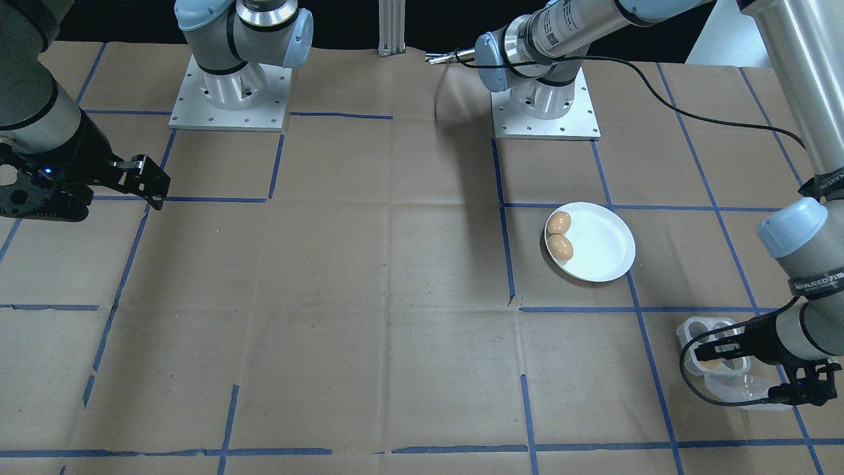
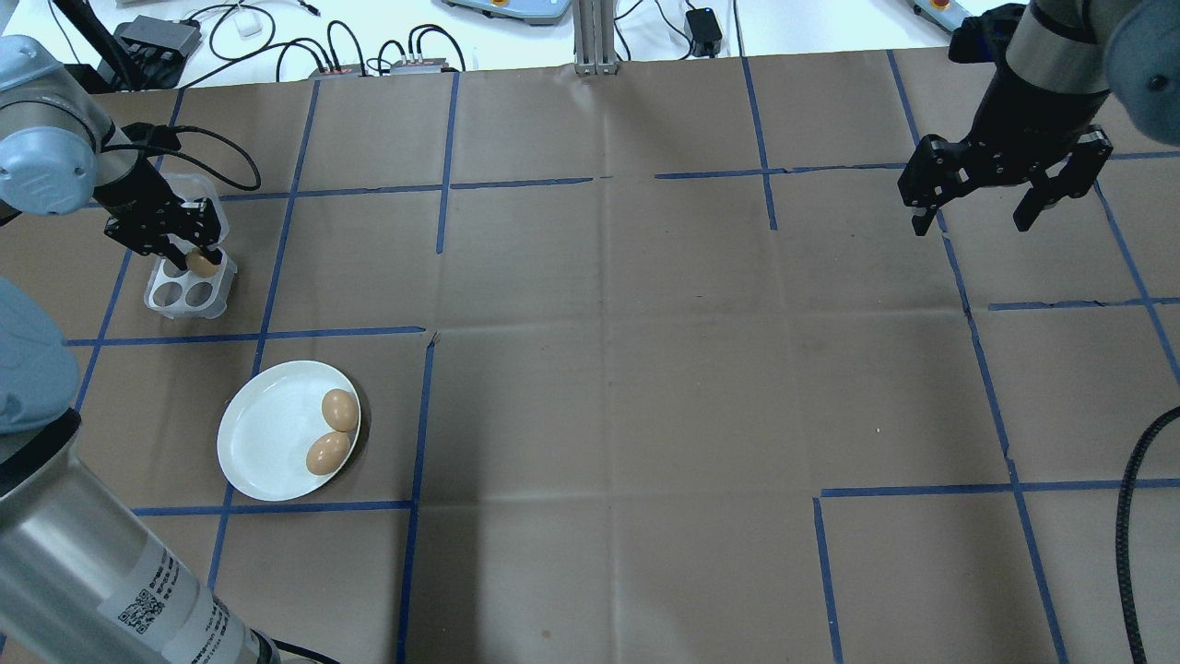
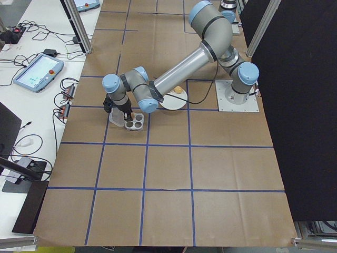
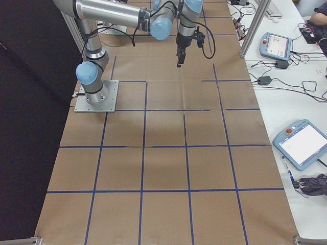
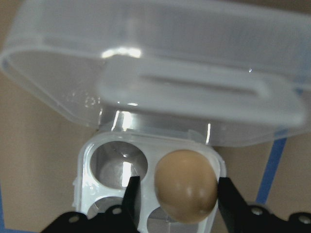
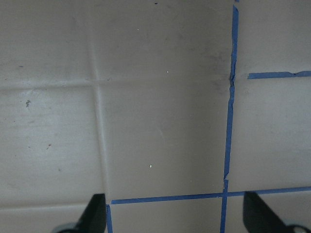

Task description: Place egg on plate

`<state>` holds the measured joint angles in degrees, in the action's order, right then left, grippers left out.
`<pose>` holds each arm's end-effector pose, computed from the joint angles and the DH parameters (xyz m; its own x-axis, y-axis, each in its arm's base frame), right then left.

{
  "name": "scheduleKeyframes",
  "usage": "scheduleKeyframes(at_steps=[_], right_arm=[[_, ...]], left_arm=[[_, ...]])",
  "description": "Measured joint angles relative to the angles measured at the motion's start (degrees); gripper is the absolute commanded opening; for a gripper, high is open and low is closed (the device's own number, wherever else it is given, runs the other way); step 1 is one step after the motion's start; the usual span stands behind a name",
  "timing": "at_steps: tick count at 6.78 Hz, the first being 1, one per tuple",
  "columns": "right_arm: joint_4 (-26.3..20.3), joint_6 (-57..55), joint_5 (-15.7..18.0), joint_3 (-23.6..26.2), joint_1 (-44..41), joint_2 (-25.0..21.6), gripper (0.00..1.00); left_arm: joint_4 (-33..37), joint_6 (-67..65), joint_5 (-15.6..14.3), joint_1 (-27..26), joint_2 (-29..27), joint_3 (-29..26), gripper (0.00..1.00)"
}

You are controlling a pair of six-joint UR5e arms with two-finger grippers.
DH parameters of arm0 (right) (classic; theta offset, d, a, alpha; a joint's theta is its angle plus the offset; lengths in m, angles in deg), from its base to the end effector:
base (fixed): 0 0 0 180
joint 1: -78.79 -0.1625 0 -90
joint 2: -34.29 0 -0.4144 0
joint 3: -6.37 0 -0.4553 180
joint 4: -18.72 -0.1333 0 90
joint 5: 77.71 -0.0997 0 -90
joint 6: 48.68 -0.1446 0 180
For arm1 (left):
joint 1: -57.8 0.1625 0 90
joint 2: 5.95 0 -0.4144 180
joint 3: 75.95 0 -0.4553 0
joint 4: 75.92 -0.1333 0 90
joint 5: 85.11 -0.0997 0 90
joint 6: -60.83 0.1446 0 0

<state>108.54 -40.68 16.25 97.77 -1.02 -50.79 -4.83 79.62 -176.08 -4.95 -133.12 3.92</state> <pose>0.0204 -0.5836 0.3706 -0.9982 0.0311 0.0522 0.0372 0.9919 0.1217 0.2198 -0.7126 0.1285 -0.9886 -0.1479 0.0297 -0.1425 0.9800 0.1393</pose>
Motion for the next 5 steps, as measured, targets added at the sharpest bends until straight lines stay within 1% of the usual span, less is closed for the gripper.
scheduleKeyframes(at_steps=[2, 3, 5], right_arm=[[0.00, 0.00, 0.00, 0.00, 0.00, 0.00, 1.00], [0.00, 0.00, 0.00, 0.00, 0.00, 0.00, 1.00], [0.00, 0.00, 0.00, 0.00, 0.00, 0.00, 1.00]], left_arm=[[0.55, -0.51, 0.00, 0.03, 0.05, -0.22, 0.04], [1.15, -0.52, 0.00, 0.14, 0.40, -0.49, 0.01], [5.49, -0.56, 0.00, 0.31, 1.96, -1.79, 0.00]])
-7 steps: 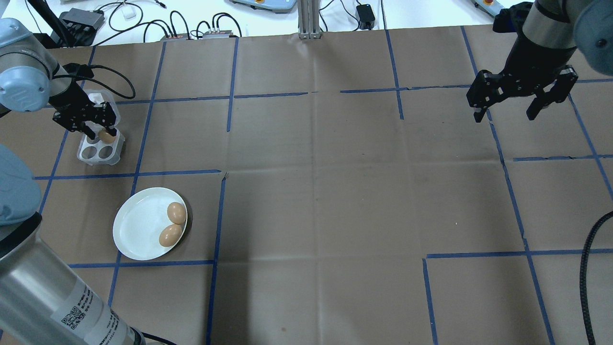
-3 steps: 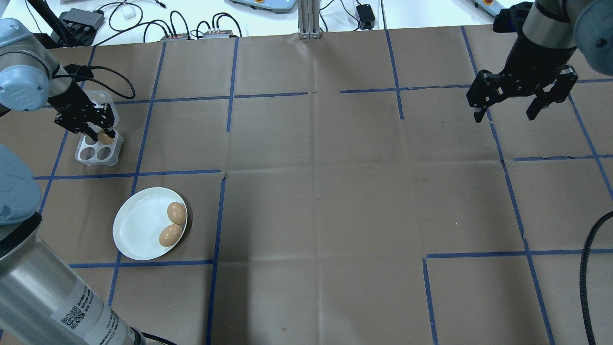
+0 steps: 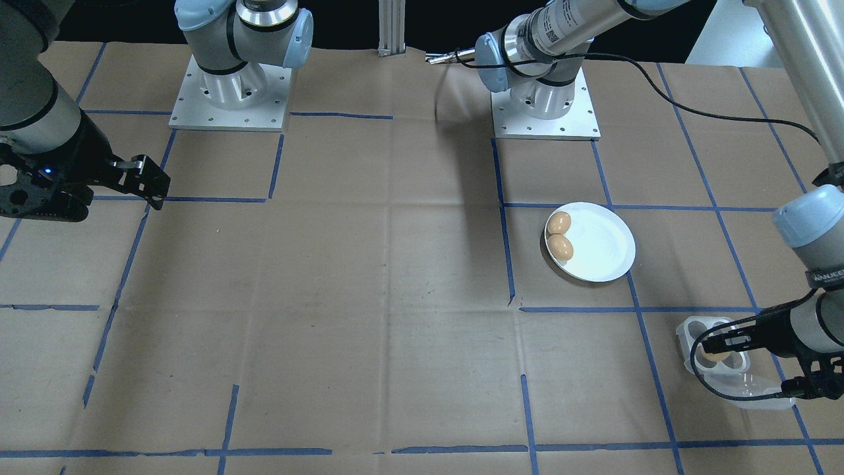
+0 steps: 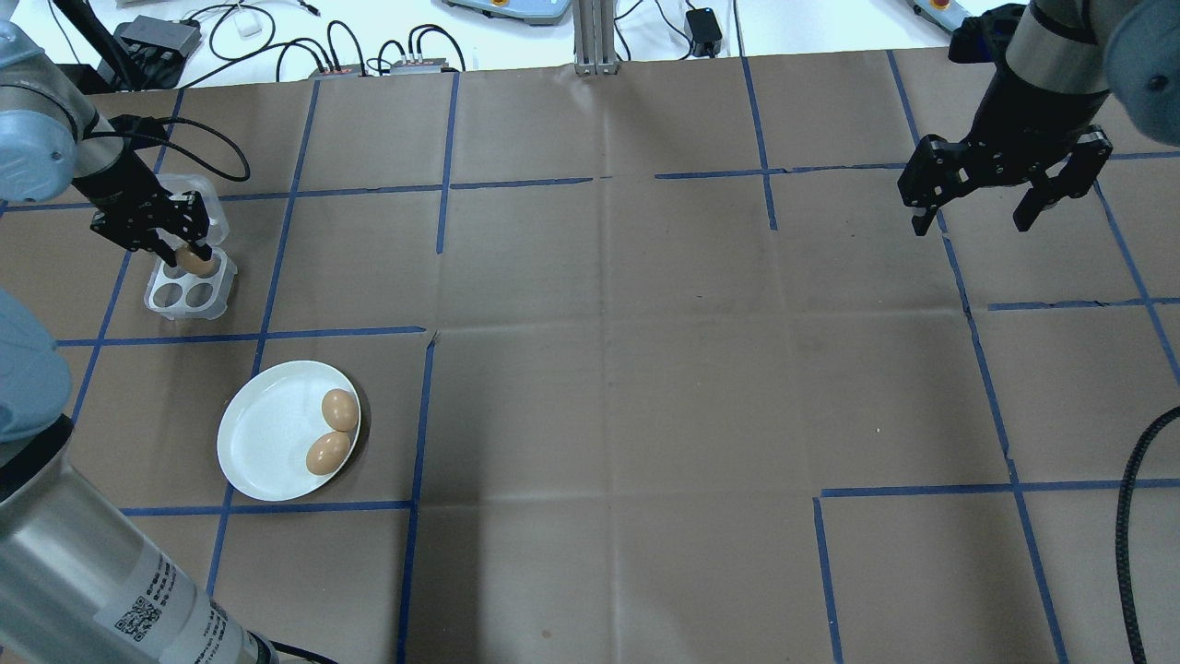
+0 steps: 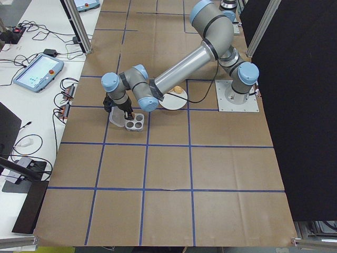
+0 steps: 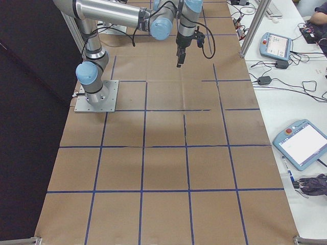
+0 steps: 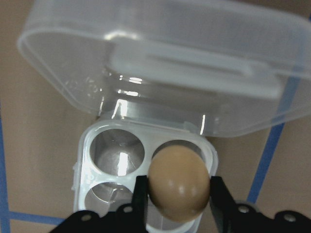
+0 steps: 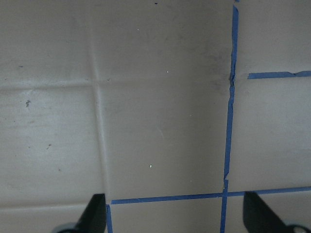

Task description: Place egg on plate

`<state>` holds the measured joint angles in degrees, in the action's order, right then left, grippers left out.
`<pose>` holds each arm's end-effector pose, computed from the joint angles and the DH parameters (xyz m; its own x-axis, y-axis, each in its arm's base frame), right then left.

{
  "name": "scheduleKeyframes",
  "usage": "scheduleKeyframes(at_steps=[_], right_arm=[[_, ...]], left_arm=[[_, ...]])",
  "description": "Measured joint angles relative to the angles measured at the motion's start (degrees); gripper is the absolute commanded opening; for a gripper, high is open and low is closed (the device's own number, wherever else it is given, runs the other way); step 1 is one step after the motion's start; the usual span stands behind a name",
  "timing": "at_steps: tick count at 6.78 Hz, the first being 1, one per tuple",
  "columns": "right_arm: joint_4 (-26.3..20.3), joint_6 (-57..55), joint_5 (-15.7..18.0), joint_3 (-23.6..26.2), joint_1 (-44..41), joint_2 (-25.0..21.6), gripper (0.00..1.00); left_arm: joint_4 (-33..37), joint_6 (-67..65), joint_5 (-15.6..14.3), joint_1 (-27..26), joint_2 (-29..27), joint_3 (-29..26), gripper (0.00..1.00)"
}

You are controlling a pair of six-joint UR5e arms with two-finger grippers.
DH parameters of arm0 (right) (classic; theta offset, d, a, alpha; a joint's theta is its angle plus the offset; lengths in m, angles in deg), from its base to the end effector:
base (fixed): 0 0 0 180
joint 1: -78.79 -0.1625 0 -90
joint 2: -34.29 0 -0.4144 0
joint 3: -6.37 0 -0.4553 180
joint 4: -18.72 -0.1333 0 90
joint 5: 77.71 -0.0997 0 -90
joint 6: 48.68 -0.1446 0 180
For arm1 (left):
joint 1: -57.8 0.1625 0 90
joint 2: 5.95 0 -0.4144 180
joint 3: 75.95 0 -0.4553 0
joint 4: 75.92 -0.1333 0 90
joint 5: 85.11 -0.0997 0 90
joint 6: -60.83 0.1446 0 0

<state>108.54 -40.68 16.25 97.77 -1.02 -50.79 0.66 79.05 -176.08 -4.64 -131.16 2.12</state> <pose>0.0204 -0.5836 0.3706 -0.9982 0.0311 0.0522 0.0372 0.9919 0.1217 0.2220 -0.7083 0.1616 -0.9858 -0.1639 0.0377 -0.1554 0.9735 0.1679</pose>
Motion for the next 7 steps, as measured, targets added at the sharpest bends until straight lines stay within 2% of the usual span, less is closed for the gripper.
scheduleKeyframes(at_steps=[2, 3, 7], right_arm=[[0.00, 0.00, 0.00, 0.00, 0.00, 0.00, 1.00], [0.00, 0.00, 0.00, 0.00, 0.00, 0.00, 1.00], [0.00, 0.00, 0.00, 0.00, 0.00, 0.00, 1.00]], left_arm=[[5.21, -0.68, 0.40, -0.10, 2.88, 0.74, 0.00], [7.80, -2.39, 0.82, -0.43, 5.21, 2.82, 0.00], [10.05, -12.62, 5.06, -3.65, 17.72, 23.27, 0.02]])
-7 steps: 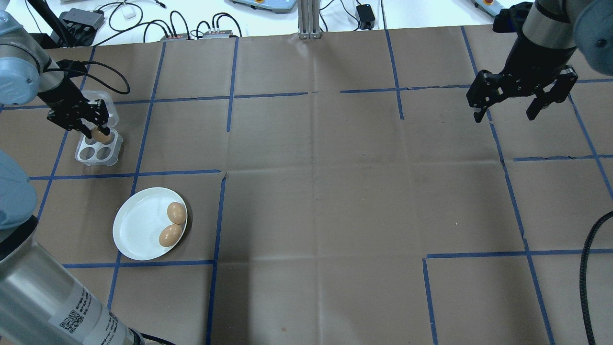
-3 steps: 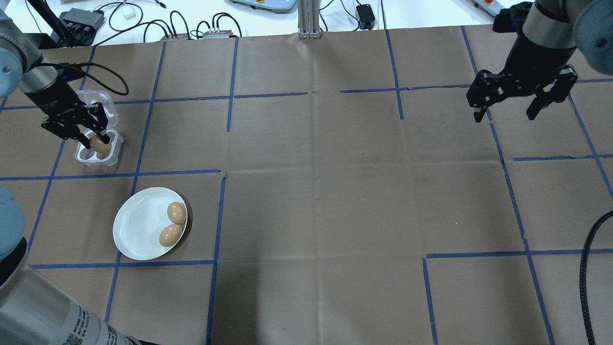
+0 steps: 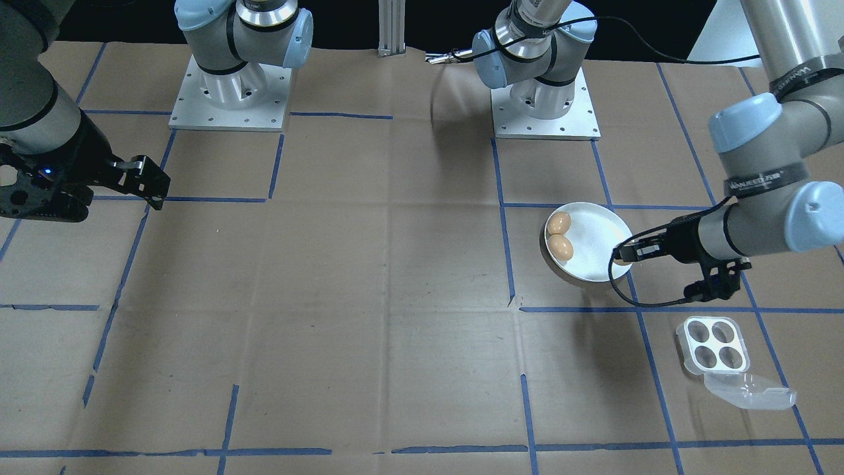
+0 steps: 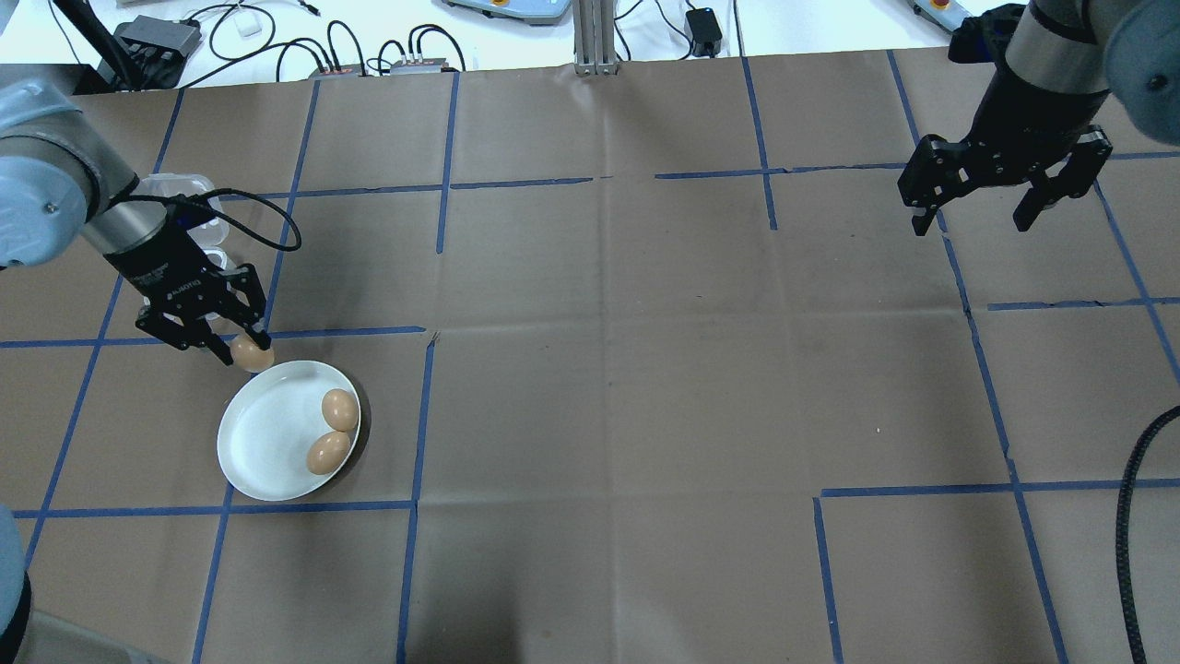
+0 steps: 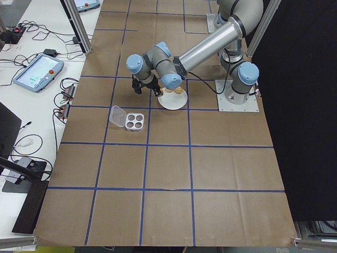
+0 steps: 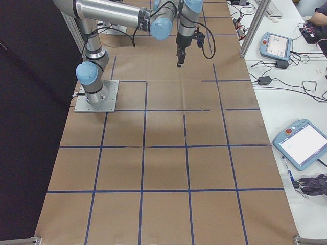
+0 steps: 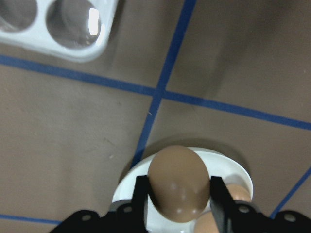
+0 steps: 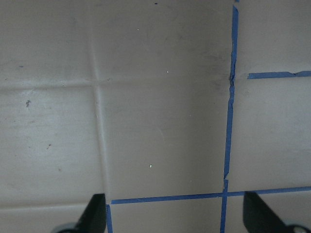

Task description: Place egg on plate

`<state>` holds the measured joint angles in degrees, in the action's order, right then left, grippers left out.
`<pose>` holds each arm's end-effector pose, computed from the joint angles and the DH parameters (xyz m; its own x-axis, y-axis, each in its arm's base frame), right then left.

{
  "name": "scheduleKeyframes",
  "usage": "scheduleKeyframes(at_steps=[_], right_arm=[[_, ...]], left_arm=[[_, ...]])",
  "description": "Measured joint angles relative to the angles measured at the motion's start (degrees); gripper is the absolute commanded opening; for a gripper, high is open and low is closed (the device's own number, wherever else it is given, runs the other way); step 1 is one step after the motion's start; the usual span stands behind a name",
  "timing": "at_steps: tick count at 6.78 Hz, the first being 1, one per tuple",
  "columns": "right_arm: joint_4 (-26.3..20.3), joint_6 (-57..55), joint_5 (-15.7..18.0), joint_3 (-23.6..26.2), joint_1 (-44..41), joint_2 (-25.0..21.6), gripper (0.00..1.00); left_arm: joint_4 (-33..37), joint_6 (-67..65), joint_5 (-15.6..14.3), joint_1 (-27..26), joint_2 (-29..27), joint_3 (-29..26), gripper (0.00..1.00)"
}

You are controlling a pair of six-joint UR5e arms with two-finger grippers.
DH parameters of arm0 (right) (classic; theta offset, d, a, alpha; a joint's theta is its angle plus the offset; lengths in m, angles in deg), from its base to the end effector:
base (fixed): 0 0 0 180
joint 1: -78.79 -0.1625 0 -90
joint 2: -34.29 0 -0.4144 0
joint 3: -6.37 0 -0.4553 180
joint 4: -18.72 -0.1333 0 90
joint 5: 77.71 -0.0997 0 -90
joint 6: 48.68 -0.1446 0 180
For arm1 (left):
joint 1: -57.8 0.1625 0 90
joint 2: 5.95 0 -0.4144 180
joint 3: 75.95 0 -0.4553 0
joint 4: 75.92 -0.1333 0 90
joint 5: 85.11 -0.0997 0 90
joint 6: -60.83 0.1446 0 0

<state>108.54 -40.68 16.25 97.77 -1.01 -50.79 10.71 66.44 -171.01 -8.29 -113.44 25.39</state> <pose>0.0203 -0.5836 0.3706 -0.9981 0.0312 0.0522 0.0374 0.9919 0.1217 0.0922 -0.5623 0.1651 -0.9309 -0.3496 0.1063 -0.2763 0.8637 0.4215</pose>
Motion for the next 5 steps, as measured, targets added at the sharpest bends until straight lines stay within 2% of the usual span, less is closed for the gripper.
scheduleKeyframes(at_steps=[1, 4, 5], right_arm=[[0.00, 0.00, 0.00, 0.00, 0.00, 0.00, 1.00], [0.00, 0.00, 0.00, 0.00, 0.00, 0.00, 1.00], [0.00, 0.00, 0.00, 0.00, 0.00, 0.00, 1.00]], left_arm=[[-0.32, -1.08, 0.89, -0.55, 0.85, 3.07, 0.02], [-1.37, -1.44, 0.56, -0.78, 0.81, 4.33, 0.04], [-1.43, -1.48, -0.42, -0.75, 0.69, 4.40, 0.20]])
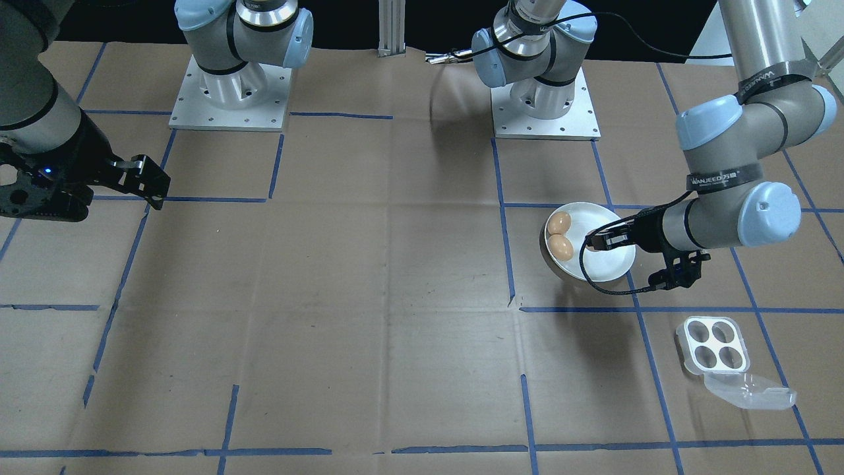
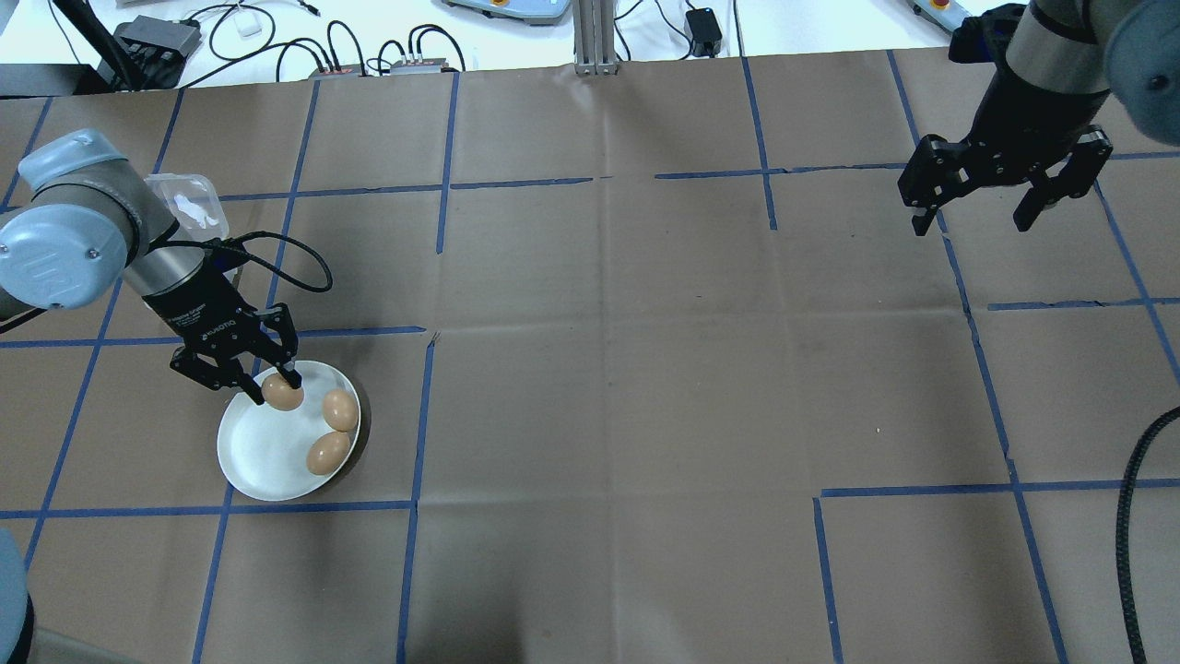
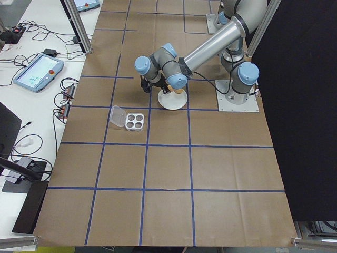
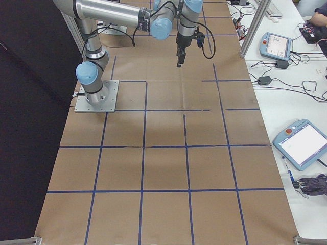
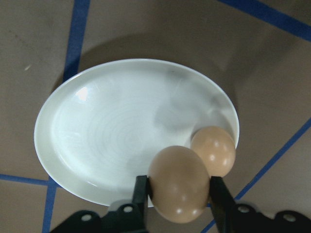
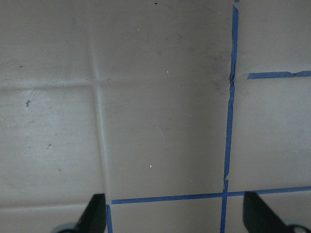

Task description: Place egg on plate

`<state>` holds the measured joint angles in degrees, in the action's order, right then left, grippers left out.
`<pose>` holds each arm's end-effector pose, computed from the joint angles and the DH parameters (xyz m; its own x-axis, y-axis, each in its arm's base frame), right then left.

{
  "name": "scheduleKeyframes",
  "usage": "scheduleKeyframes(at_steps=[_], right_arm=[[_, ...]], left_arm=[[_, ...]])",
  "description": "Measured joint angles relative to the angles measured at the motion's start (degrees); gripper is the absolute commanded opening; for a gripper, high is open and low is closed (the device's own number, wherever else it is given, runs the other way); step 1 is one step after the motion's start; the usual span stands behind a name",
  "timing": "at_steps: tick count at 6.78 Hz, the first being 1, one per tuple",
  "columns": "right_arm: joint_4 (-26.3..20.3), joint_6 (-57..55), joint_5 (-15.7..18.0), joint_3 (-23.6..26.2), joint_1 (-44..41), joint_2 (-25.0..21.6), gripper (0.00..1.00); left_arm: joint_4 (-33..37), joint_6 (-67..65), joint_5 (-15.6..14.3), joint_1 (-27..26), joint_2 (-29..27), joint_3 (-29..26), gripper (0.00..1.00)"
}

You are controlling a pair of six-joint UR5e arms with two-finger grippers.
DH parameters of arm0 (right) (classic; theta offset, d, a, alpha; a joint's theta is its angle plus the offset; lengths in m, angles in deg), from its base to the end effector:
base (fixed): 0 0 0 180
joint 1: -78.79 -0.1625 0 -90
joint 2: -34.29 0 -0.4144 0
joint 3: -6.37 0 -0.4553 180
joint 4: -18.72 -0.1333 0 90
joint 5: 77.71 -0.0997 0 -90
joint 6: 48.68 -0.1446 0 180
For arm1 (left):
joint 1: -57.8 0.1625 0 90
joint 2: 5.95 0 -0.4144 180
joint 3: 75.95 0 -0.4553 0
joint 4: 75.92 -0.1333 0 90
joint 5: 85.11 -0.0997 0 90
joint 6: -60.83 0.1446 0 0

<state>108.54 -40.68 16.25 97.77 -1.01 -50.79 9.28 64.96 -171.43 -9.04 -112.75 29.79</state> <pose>0.0203 -0.5836 0.3706 -0.9981 0.0312 0.0522 0.0374 0.9919 0.1217 0.0753 -0.5385 0.1402 -0.9285 -0.3603 0.0902 -0.2820 0.8419 0.4602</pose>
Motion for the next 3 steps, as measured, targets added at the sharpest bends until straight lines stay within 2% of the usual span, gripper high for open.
scheduleKeyframes(at_steps=[1, 2, 3], right_arm=[[0.00, 0.00, 0.00, 0.00, 0.00, 0.00, 1.00], [0.00, 0.00, 0.00, 0.00, 0.00, 0.00, 1.00], [0.00, 0.00, 0.00, 0.00, 0.00, 0.00, 1.00]], left_arm=[[-0.04, -0.03, -0.98, 0.07, -0.03, -0.04, 0.80], [-0.40, -0.10, -1.57, 0.11, -0.06, -0.13, 1.00], [-1.49, -0.10, -2.64, 0.11, -0.10, -0.16, 1.00]])
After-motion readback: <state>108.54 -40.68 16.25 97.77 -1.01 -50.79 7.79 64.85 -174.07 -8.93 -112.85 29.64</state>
